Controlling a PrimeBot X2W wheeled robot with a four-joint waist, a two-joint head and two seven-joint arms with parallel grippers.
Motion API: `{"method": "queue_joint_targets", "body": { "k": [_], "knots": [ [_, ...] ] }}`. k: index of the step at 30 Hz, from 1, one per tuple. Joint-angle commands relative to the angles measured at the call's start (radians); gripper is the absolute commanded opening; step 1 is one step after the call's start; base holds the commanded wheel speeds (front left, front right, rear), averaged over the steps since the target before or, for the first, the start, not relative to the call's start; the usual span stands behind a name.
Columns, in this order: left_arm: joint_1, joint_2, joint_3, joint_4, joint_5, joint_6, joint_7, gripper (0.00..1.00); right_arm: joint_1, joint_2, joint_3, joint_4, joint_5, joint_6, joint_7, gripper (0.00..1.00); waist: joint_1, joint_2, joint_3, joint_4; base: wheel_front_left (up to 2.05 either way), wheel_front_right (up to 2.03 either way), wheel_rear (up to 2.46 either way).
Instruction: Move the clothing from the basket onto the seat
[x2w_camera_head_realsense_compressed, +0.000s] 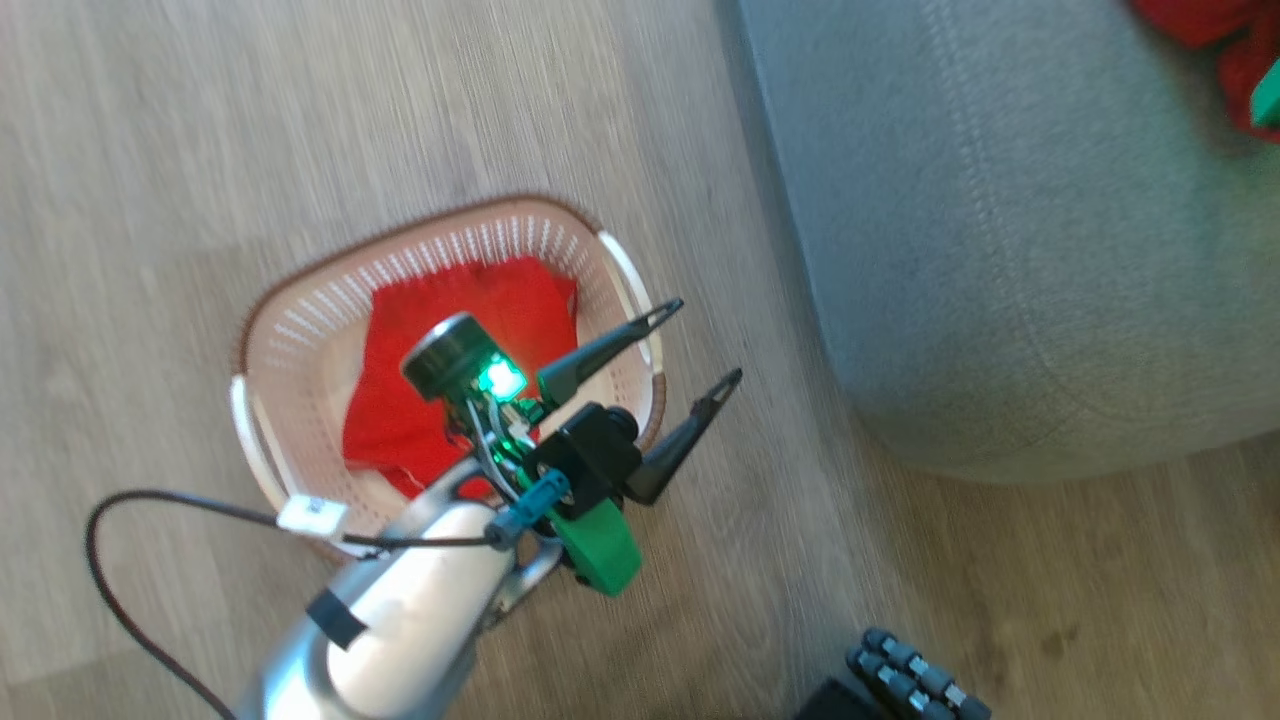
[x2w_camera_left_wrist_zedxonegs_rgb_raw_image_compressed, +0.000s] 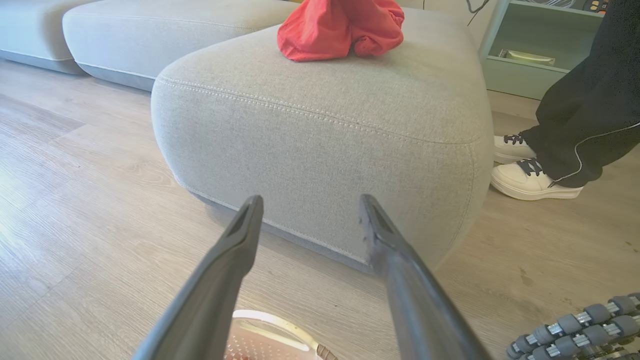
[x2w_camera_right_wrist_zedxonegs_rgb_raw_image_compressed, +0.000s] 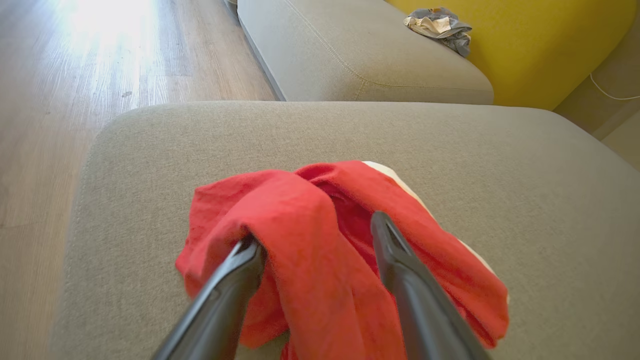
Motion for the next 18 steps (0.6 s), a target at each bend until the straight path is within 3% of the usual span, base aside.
{"method": "queue_joint_targets", "body": {
  "k": [1,6,12,18],
  "knots": [
    [0.019,-0.014,0.024,-0.023,0.003,0.007,-0.005,1.0,0.03,-0.01,0.035,-0.044,0.021,0.0,-0.006,1.0,0.0,0.0,-0.079,0.012,0.0,0.0,0.0],
    [0.068,-0.072,0.056,-0.01,-0.016,0.026,-0.005,1.0,0.183,-0.027,0.249,-0.211,0.238,0.0,-0.006,1.0,0.0,0.0,-0.213,0.038,0.0,0.0,0.0],
    [0.116,-0.093,0.095,0.0,-0.003,0.065,-0.005,1.0,0.371,-0.126,0.48,-0.494,0.521,0.0,-0.007,1.0,0.0,0.0,-0.32,0.079,0.0,0.0,0.0],
    [0.168,-0.111,0.186,0.006,-0.034,0.109,-0.005,1.0,0.547,-0.215,0.584,-0.801,0.71,0.0,-0.007,1.0,0.0,0.0,-0.401,0.123,0.0,0.0,0.0]
  ]
}}
